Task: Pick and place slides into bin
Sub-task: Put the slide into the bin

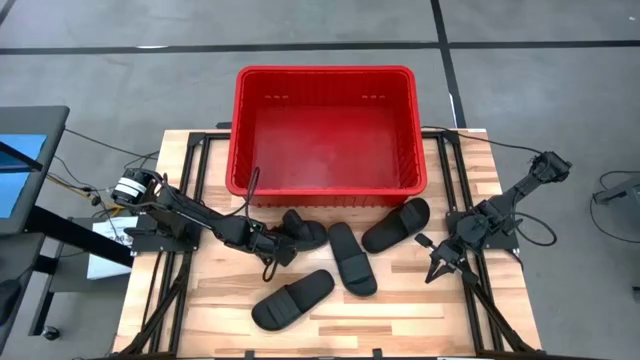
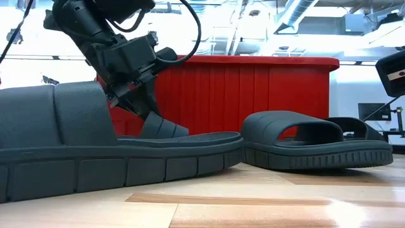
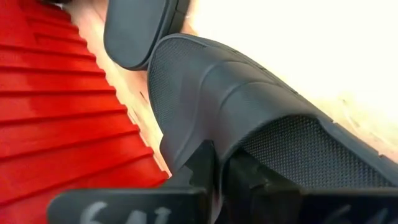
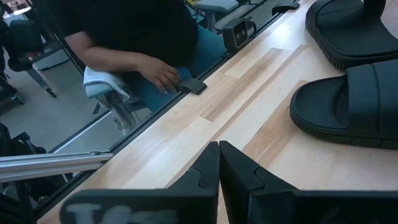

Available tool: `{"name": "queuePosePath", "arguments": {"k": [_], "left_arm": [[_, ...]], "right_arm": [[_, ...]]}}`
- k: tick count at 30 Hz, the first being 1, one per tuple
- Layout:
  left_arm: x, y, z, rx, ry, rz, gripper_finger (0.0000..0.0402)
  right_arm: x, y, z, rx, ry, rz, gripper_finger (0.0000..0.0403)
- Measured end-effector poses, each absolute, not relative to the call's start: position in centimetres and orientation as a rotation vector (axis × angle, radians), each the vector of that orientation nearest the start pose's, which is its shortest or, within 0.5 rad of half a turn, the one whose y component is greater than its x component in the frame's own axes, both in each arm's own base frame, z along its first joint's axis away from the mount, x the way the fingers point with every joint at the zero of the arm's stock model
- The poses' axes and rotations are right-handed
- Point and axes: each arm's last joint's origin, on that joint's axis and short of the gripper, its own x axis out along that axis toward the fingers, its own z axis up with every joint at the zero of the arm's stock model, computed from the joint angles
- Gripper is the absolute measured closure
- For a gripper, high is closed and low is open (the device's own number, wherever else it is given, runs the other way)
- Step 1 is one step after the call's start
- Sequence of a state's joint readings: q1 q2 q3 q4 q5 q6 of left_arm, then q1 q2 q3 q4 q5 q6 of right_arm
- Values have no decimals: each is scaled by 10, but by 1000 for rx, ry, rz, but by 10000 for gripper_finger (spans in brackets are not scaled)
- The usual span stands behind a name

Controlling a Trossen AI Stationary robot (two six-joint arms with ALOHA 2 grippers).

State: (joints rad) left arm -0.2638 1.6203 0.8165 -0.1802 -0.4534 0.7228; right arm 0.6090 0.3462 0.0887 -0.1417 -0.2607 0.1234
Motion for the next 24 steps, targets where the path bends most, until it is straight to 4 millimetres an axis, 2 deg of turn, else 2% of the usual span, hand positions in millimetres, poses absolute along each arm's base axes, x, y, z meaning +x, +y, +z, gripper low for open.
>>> {"name": "queuePosePath", "arguments": {"k": [9, 17, 24], "left_arm": [[289, -69, 154, 945, 971, -122, 398], [286, -72, 153, 955, 1002, -74, 400], [288, -82, 167, 943, 1047, -90, 401]], "right_arm": [[88, 70, 151, 43, 458, 831, 403], [88, 70, 151, 43, 458, 831, 403], [88, 70, 151, 43, 458, 831, 403]]}}
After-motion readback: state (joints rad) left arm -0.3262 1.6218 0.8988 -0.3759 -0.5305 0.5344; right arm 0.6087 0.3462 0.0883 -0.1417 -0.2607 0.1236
